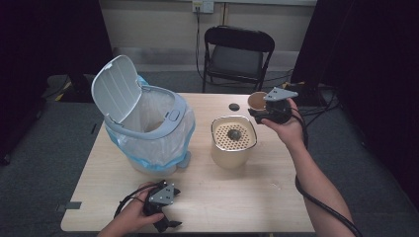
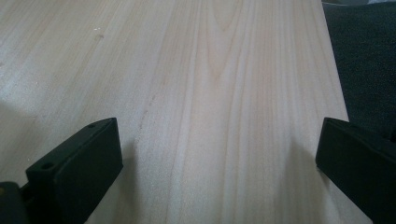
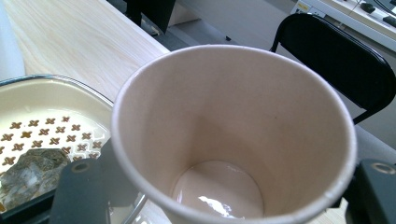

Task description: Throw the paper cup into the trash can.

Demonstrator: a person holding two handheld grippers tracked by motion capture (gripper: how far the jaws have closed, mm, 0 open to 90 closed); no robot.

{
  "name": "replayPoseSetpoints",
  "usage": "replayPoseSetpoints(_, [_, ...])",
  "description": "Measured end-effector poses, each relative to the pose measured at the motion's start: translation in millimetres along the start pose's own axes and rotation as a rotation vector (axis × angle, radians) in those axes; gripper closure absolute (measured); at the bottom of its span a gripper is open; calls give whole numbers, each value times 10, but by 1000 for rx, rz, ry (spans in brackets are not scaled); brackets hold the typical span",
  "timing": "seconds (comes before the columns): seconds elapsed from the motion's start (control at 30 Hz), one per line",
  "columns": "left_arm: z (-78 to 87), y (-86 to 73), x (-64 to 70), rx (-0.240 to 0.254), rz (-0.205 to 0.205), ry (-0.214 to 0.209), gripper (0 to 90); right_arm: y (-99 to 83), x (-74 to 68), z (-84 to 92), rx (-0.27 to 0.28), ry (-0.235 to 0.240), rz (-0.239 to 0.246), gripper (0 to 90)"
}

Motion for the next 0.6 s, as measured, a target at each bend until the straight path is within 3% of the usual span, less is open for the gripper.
replayPoseSetpoints(0.6, [2, 1, 0, -2, 0, -1, 0, 88, -67, 57, -12, 55, -17, 275])
Point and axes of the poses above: each handheld gripper's, and its own axes: z roughly backward along the jaws, y roughly out of its top, x roughly to its right, the point moved 1 cm from there along -z, roughly forward along the jaws, and after that the axes turned 3 degrees about -x, right-handed, at the moved point
